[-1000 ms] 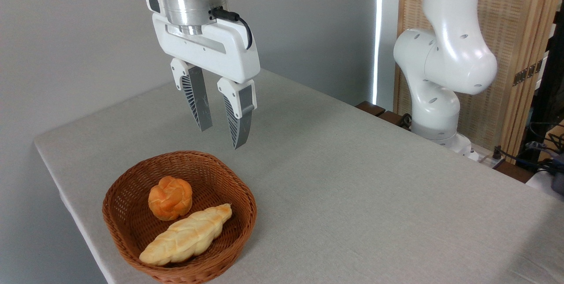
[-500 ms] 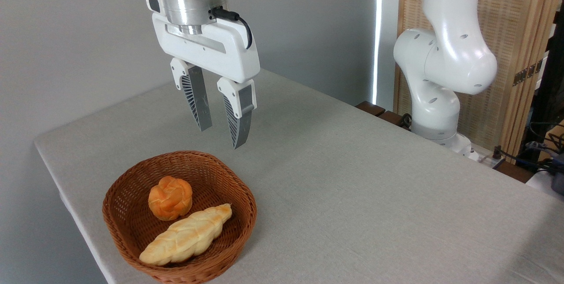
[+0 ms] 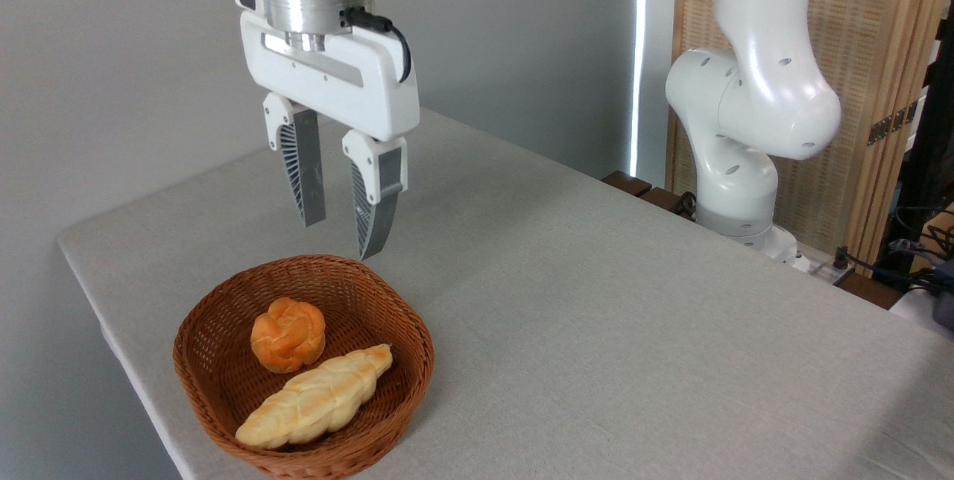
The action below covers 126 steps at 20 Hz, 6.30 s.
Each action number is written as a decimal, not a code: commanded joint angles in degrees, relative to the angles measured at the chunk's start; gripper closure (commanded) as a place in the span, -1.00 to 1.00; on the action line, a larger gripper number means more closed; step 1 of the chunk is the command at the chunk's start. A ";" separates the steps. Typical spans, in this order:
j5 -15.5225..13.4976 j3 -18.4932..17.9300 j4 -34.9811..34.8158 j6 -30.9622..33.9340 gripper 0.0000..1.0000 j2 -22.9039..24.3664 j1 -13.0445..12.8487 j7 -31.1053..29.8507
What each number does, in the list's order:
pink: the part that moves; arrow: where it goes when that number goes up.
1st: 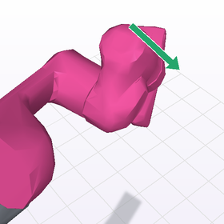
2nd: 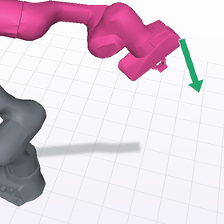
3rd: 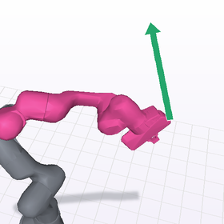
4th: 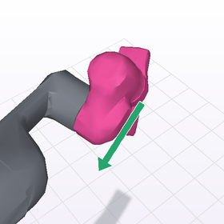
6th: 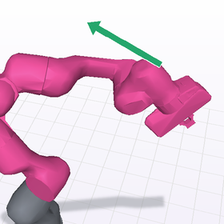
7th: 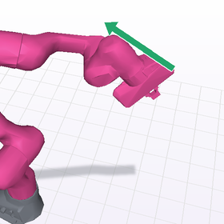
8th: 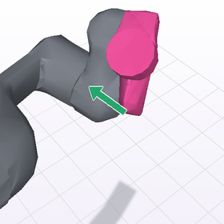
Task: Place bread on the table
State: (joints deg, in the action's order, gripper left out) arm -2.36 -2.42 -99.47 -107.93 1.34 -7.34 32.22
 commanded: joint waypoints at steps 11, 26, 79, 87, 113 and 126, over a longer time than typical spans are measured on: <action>0.43 5.23 -14.70 -22.67 -1.00 0.07 -0.57 1.62; 0.25 8.30 -16.28 -31.37 -1.00 -6.61 -0.57 7.25; -0.45 2.77 -40.45 -15.03 0.26 25.03 -5.22 11.29; -0.45 2.50 -41.33 -15.29 -0.67 23.97 -8.31 11.03; 0.08 0.67 -34.42 -11.71 -1.00 21.53 -9.01 8.67; 0.43 -7.70 -0.05 10.28 -1.00 4.75 -9.54 3.13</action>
State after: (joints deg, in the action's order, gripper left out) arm -2.34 -10.38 -109.70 -102.18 14.67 -16.04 39.50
